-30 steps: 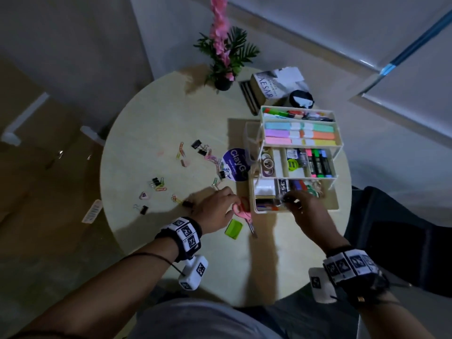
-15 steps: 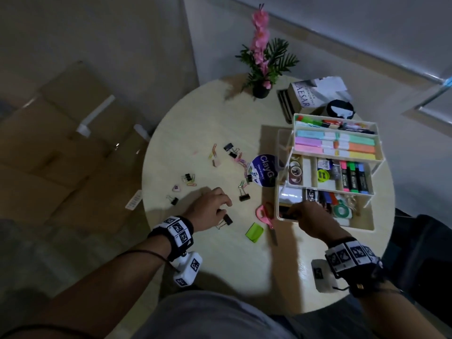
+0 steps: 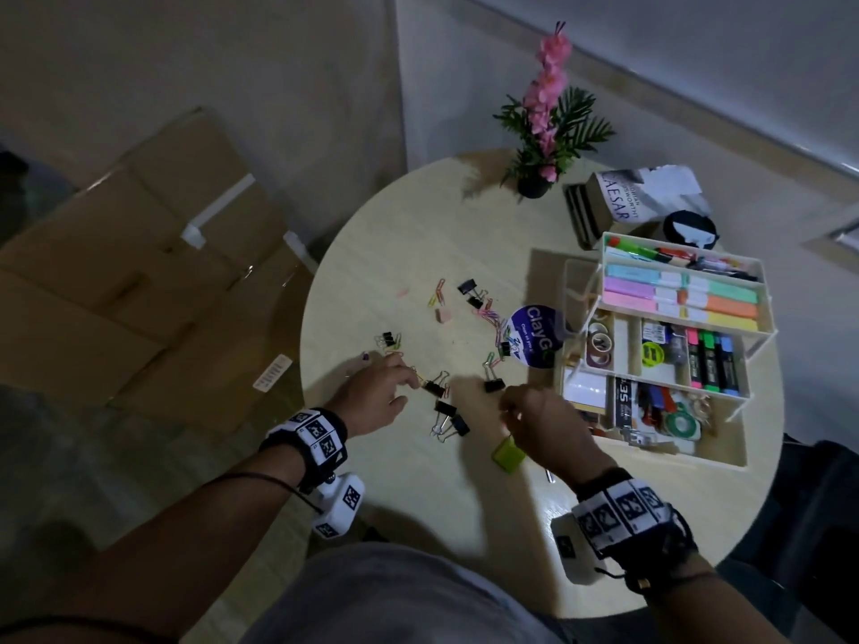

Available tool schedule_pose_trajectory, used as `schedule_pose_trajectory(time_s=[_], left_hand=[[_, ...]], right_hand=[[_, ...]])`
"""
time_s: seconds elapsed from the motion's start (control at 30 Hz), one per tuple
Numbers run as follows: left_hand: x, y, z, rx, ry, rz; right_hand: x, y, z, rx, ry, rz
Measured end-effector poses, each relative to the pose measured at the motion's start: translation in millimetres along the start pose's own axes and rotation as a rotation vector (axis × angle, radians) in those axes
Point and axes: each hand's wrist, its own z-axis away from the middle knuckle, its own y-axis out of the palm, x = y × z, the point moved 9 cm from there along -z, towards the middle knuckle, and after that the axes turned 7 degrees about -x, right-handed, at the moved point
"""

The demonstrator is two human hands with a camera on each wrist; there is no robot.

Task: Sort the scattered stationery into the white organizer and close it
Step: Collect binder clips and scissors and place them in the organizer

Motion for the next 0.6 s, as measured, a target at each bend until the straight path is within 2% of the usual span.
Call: schedule_pose_trajectory(time_s=[0.13, 0.23, 0.3, 0.43, 0.6], left_hand=[[3, 1, 6, 0.013, 0.026, 0.009], [6, 1, 7, -0.002, 0.040, 0.037], [7, 1, 6, -0.007, 0.041, 0.049], [-5, 10, 2, 0.009, 0.068, 0.071], [-44, 26, -10, 0.060, 0.147, 0.103]], right_hand=[[16, 52, 4, 0.204, -0.074, 0.269], [4, 80, 24, 0.333, 0.016, 0.415], [-7, 95, 33, 0.324, 0.089, 0.394], [-25, 122, 36, 0.208, 0.083, 0.261], [-24, 98, 37, 0.159, 0.160, 0.141]])
